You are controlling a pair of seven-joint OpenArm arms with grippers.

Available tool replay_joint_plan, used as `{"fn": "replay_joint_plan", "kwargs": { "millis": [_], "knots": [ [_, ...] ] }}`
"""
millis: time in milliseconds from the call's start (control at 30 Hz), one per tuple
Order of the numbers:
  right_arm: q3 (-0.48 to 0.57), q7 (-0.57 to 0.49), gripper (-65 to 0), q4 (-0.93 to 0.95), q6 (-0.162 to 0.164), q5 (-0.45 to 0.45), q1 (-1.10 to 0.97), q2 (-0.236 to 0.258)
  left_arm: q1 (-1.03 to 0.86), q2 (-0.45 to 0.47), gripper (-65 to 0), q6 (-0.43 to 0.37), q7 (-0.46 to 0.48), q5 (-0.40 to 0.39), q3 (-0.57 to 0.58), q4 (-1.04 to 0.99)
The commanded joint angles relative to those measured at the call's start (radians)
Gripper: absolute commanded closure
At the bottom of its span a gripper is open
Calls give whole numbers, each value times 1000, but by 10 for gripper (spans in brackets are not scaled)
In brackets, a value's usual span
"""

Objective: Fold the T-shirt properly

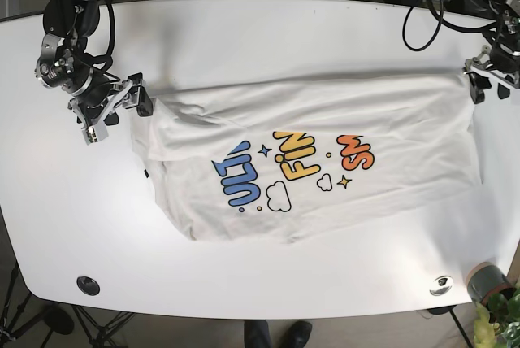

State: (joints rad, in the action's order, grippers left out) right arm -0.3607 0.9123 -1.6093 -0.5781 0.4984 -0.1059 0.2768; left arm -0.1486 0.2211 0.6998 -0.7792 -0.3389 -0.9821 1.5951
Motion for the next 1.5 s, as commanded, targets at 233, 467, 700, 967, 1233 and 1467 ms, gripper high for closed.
{"fn": "replay_joint_plan", "kwargs": {
  "millis": [233, 467, 700, 967, 1233, 1467],
  "knots": [
    [-5, -69, -453, -39, -15, -116, -13, -21, 10, 25, -379, -2, 65, 62, 30, -60],
    [-5, -69, -434, -213, -15, -82, -94, -15, -15, 25, -379, -2, 224, 99, 96, -138],
    [-1, -69, -485, -279, -7, -60, -153, -24, -12, 24, -378, -2, 224, 97, 98, -131],
    [5, -78, -484, -158, -13, -62, -122, -50, 24, 24, -375, -2, 224, 103, 137, -155],
    [81, -140, -482, -122, -6, -62, -113, -52, 25, 27, -133, -2, 224, 103, 210, -177],
    [94, -175, -439, -44, -4, -145, -56, -52, 22, 27, -110, -2, 223, 105, 214, -178]
  ]
}}
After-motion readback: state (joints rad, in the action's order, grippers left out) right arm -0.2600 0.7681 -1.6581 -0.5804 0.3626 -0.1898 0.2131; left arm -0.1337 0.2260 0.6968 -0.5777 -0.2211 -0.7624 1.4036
